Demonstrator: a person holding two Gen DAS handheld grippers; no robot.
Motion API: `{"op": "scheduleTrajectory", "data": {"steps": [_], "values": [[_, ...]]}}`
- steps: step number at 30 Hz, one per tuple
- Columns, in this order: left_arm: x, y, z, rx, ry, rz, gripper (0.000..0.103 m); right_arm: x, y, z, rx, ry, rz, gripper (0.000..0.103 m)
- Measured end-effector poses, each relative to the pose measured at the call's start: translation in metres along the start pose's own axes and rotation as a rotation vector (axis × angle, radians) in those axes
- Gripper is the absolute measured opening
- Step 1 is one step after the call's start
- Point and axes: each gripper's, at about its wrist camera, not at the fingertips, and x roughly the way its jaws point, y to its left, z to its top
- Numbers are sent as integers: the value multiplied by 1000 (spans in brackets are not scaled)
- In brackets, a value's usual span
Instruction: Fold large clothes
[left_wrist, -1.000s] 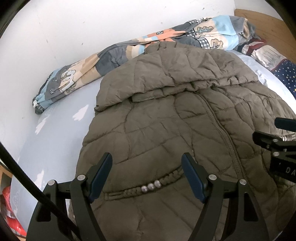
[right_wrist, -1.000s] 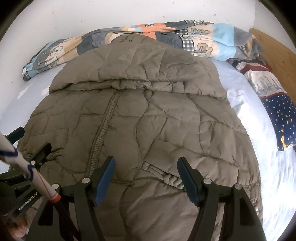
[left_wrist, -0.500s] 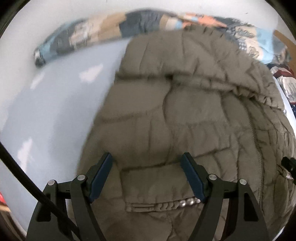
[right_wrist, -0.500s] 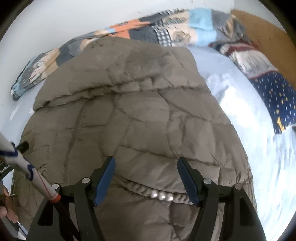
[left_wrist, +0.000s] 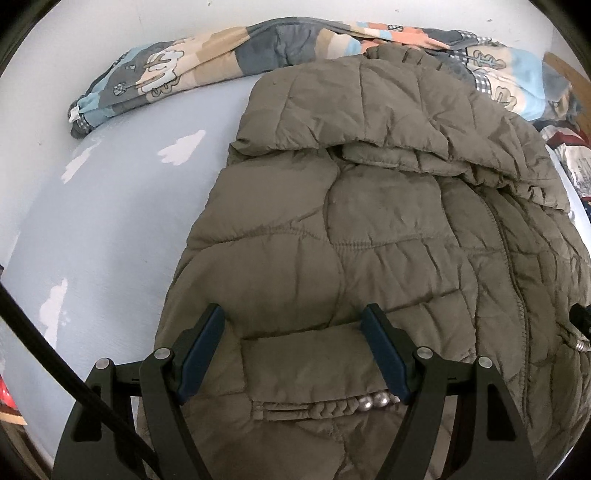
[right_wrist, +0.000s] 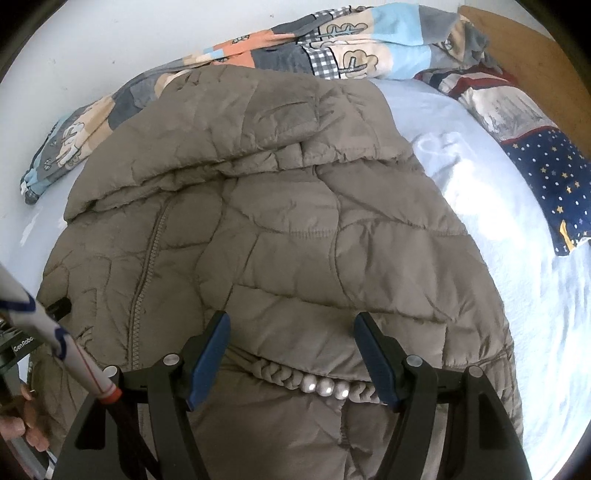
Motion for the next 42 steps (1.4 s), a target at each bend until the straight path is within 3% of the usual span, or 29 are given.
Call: {"op": "scheduleTrajectory", "data": {"steps": [10, 18, 24, 28, 31, 34, 39, 42], "values": [[-20, -1, -4, 6, -31, 1, 76, -18, -4, -3, 4, -27, -6, 74], [-51, 4, -11, 0, -111, 0, 76, -53, -24, -10, 15, -107, -37, 74], [-83, 22, -34, -45, -157, -31, 76, -88, -66, -35, 129, -144, -35, 74], [-123, 33, -55, -41, -233, -30, 76, -115, -92, -59, 177, -185, -39, 74], [-154, 53, -81, -48, -275, -30, 85, -135, -112, -80, 230, -204, -14, 74], [-172, 81, -103, -71, -307, 6, 86, -151, -132, -104, 260, -214, 6, 74], [-168, 143, -141, -226, -241, -5, 86, -162, -173, -140, 306, -217, -18, 78], [-148, 171, -155, -393, -122, -100, 86, -158, -197, -157, 369, -195, -23, 78]]}}
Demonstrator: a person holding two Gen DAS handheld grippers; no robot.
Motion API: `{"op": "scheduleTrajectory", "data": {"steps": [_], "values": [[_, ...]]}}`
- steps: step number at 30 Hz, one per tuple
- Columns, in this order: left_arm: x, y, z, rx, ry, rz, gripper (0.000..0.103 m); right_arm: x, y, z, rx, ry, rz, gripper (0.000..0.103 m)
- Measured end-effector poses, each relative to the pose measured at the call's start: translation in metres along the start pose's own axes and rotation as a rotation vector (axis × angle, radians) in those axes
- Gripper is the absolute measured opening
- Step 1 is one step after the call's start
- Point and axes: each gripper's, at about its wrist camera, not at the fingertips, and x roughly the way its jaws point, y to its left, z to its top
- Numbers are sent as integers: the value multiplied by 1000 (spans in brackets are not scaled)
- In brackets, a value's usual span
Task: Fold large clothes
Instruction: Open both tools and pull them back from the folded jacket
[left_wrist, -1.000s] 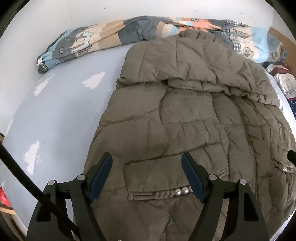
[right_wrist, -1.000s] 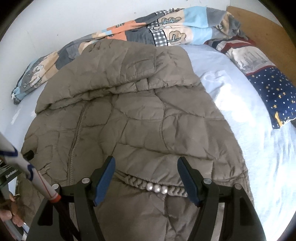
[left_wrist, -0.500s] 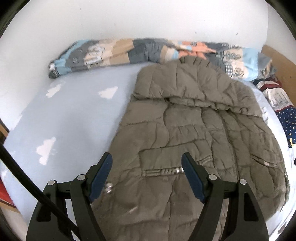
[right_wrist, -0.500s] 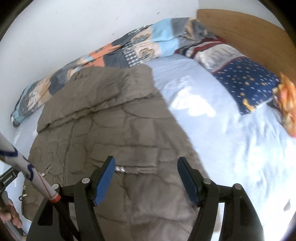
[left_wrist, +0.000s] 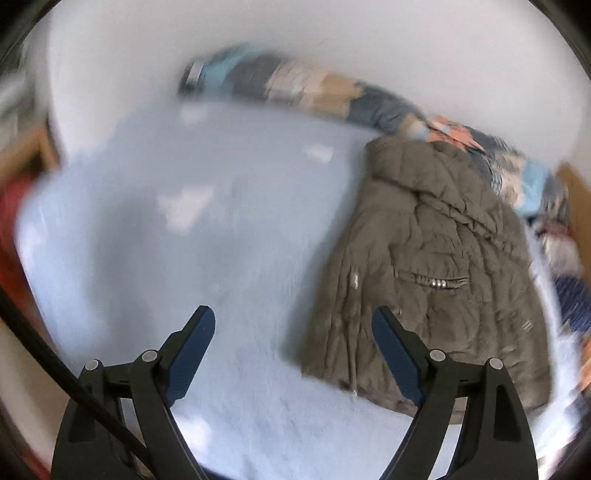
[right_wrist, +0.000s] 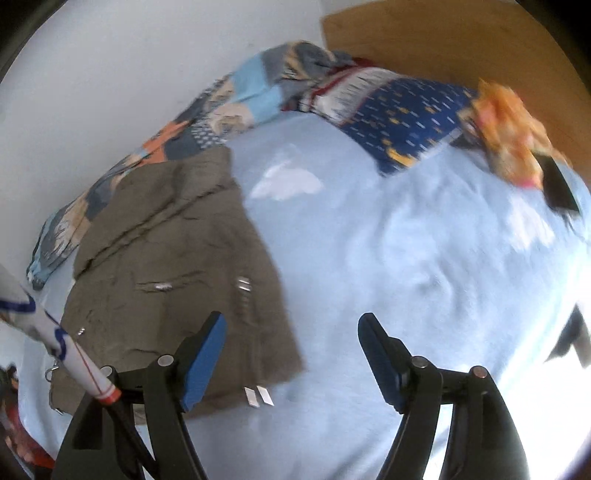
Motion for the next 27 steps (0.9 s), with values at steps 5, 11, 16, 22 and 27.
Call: {"op": "scheduleTrajectory", "data": {"steps": [5, 11, 16, 22, 27], "values": [[22, 9, 0, -49, 70, -18, 86, 15, -17, -4, 80, 51, 44, 78], [45, 17, -3, -107, 101, -47, 86, 37, -8, -6, 101, 94, 106, 78], [61, 11, -8, -114, 158, -110, 86, 47, -1, -8, 85, 106, 110, 78], [80, 1, -26, -99, 231, -95, 86, 56, -1, -12, 93, 128, 120, 78], [79, 0, -30, -93, 211, -104, 86, 57, -3, -13, 106, 132, 132, 78]]}}
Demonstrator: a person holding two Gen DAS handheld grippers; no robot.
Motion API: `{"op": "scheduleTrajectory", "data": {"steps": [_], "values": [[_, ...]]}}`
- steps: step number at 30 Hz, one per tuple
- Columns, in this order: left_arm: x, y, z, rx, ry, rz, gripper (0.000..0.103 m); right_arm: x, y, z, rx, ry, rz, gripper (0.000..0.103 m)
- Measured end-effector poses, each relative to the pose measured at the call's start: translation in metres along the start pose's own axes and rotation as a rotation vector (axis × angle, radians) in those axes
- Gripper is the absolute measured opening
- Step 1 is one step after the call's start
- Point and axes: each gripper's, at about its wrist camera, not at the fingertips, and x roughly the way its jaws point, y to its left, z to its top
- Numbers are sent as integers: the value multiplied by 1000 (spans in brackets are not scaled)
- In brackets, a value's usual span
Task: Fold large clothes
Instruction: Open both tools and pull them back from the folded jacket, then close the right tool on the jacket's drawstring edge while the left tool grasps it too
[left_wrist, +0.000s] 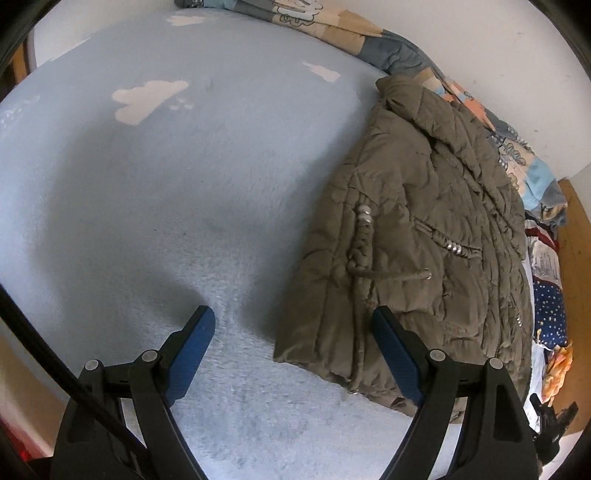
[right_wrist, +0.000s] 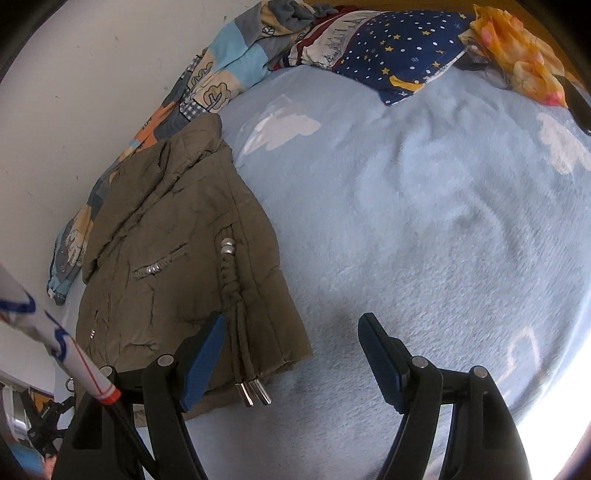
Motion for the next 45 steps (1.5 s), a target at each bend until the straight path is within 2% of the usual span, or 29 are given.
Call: {"op": "scheduleTrajectory", "data": {"steps": [3, 5, 7, 11, 16, 18, 20, 22, 24, 29, 38, 41, 42, 45], "values": [[1, -6, -5, -3, -11, -36, 85, 3, -2, -2, 25, 14, 23, 78], [2, -12, -8, 13, -22, -52, 73, 6, -1, -2, 30, 19, 38, 78], [2, -18, -10, 34, -35, -48, 68, 8, 1, -3, 28, 23, 50, 78], [4, -29, -14, 81, -51, -17, 67, 15, 4, -5, 38, 38, 81, 78], [6, -30, -15, 90, -59, -18, 67, 29, 12, -9, 27, 57, 90, 78], [6, -30, -16, 93, -71, -18, 66, 33, 14, -10, 27, 50, 103, 68], [6, -33, -18, 107, -87, -7, 64, 35, 17, -11, 22, 42, 124, 48], [8, -38, -19, 129, -98, 16, 64, 33, 22, -12, -1, 22, 120, 35], [11, -42, -20, 152, -104, 44, 64, 32, 26, -12, -26, 10, 110, 29], [16, -47, -23, 188, -127, 86, 68, 37, 27, -13, -38, 19, 101, 29], [23, -44, -23, 185, -124, 75, 77, 45, 28, -14, -52, 39, 80, 32], [24, -45, -23, 186, -123, 80, 77, 47, 27, -14, -54, 40, 71, 33], [24, -45, -22, 190, -126, 79, 77, 47, 28, -14, -55, 39, 67, 33], [23, -51, -23, 228, -145, 85, 62, 49, 28, -13, -55, 41, 63, 33]]}}
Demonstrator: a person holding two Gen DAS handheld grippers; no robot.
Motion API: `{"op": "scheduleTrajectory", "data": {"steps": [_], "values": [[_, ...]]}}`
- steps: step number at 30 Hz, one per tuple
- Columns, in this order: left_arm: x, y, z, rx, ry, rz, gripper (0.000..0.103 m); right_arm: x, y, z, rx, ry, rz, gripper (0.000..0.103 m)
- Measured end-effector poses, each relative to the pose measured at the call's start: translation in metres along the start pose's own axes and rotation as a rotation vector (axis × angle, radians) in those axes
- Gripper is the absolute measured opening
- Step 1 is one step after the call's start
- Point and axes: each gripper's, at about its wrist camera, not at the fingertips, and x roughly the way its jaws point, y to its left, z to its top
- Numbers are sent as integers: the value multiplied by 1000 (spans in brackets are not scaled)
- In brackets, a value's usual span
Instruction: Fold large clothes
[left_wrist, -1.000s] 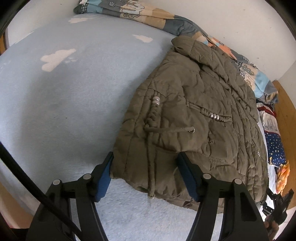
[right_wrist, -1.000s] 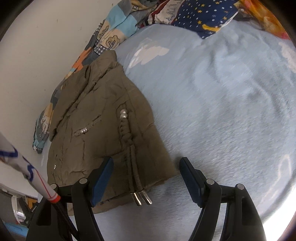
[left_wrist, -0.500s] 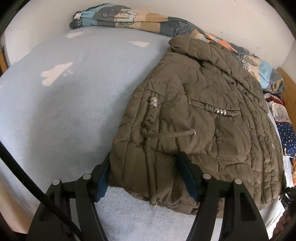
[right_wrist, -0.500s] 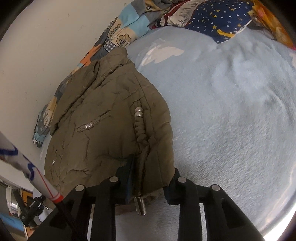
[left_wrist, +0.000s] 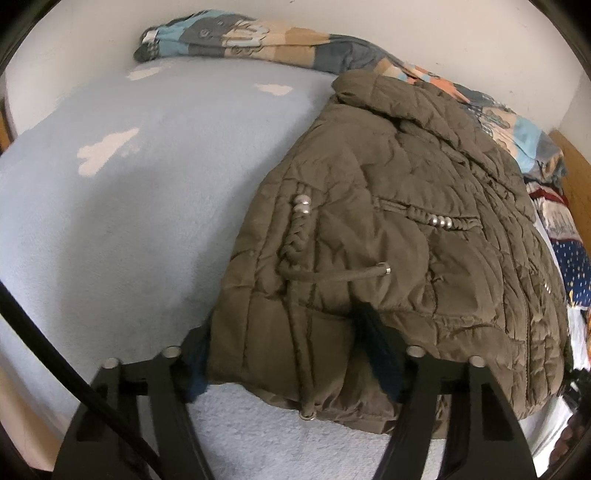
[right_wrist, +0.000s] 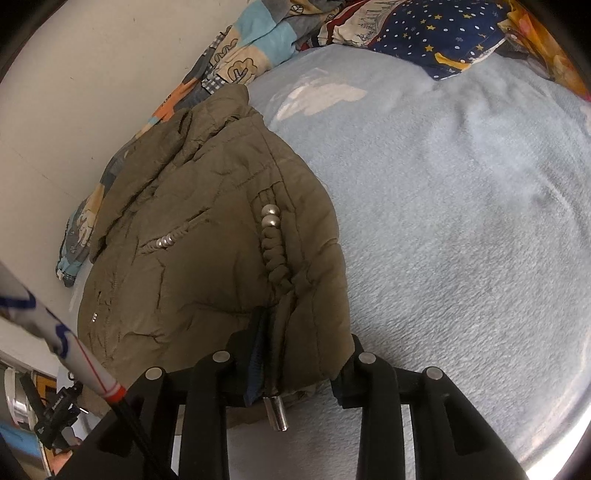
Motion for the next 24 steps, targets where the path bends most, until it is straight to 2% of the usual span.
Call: {"op": "scheduleTrajectory", "data": {"steps": [2, 5, 7, 19, 24], "values": [[-3, -6, 1, 38, -20, 4, 47, 0, 0, 2, 5, -1, 7, 33], [-7, -16, 2, 89, -47, 23, 39, -3, 5, 1, -27, -19, 4, 22], [-9, -21, 3, 116, -66, 35, 35, -6, 13, -1, -75, -34, -24, 19], [-18, -43, -2, 253, -140, 127, 33, -8, 20, -4, -115, -51, -50, 17], [-20, -45, -3, 274, -154, 139, 32, -10, 21, -4, -122, -60, -57, 16]]}}
